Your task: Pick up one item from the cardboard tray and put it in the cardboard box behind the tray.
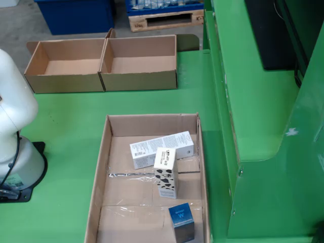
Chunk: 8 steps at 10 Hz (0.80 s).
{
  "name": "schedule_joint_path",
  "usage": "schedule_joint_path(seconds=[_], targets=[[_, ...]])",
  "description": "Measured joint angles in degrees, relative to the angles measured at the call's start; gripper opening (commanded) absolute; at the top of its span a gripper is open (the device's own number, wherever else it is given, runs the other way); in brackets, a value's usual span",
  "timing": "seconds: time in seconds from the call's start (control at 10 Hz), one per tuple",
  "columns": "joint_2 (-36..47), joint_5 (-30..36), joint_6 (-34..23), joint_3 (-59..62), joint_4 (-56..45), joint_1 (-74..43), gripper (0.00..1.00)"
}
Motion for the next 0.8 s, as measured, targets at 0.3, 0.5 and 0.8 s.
schedule_joint_path(seconds=[0.3, 0.5, 0.8], targets=[[0.1, 0.2, 0.1, 0.0, -0.3, 0.0, 0.0], [2.4, 4.6, 0.1, 0.0, -5.4, -5.2, 0.0], [2.0, 12.8, -7.2, 0.0, -13.3, -12.5, 0.0]])
